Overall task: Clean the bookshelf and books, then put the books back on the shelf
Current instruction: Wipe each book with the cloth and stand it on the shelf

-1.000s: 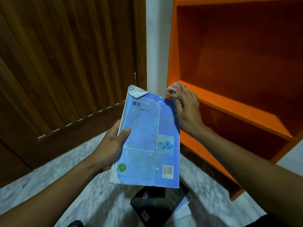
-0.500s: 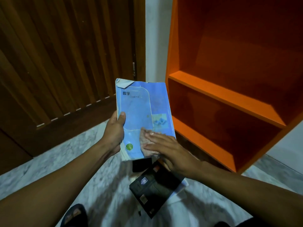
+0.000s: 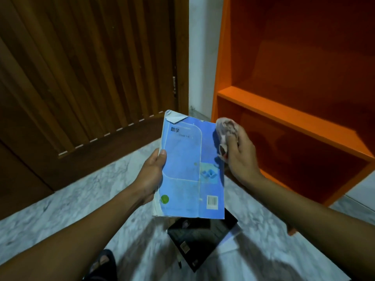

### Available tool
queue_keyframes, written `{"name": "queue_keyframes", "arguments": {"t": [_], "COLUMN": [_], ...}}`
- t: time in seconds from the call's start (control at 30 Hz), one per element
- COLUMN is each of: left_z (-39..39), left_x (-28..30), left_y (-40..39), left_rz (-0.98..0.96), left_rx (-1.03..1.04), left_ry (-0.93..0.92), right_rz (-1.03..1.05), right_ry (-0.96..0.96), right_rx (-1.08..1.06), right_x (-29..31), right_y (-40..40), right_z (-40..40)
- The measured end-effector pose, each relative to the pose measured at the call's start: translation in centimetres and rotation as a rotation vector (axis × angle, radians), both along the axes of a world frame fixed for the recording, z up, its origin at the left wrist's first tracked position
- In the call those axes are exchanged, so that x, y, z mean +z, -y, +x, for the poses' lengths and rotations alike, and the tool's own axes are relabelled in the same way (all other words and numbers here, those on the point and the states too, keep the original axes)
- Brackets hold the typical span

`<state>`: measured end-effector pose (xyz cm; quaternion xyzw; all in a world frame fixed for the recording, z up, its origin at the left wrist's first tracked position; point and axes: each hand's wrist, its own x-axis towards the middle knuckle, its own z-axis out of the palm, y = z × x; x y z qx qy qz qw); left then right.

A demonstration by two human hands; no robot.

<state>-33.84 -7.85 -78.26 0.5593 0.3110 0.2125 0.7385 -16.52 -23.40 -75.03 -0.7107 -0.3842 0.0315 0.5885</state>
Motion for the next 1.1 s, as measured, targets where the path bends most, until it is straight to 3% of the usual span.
{"name": "queue_keyframes", "arguments": {"t": [0.07,0.17,0.27,0.4,0.57,0.83,0.93,1.0,1.1], "left_z": [0.4,1.1,1.5,1.3,1.1,0.7,0.4,0.1,-0.4], "left_x": [0.6,1.6,1.6,1.6,2.6,2.7,2.8,2.7,2.3], "left_y": [1.1,2.4,2.3,1.2,0.5,-1.1,-1.4,-1.5,-1.5], "left_rz": [0.007,0.006,-0.023,-0.219,-0.477,-0.35,-0.367,-0.356,-0.362], "left_rx": [-0.043,-0.103,-0.064,0.009,0.049,0.15,0.111,0.092,0.057], "left_ry": [0.034,0.08,0.112,0.211,0.296,0.311,0.309,0.296,0.252], "right_rz": [-0.041,-0.205,-0.222,-0.301,-0.273,-0.213,-0.366,-0.377,-0.17], "right_ry": [0.008,0.252,0.385,0.536,0.543,0.48,0.276,-0.151,-0.818], "right_rx": [-0.073,-0.086,0.046,0.235,0.404,0.61,0.53,0.376,0.193], "right_x": [0.9,0.8,0.3,-2.2,-5.5,-9.4,-10.8,-9.7,-6.8], "right_y": [-2.8,-6.4,-7.2,-5.8,-2.1,4.0,5.6,5.6,5.1], "right_z": [0.5,-1.0,-3.6,-5.8,-7.7,-7.6,-6.2,-5.8,-5.2]}}
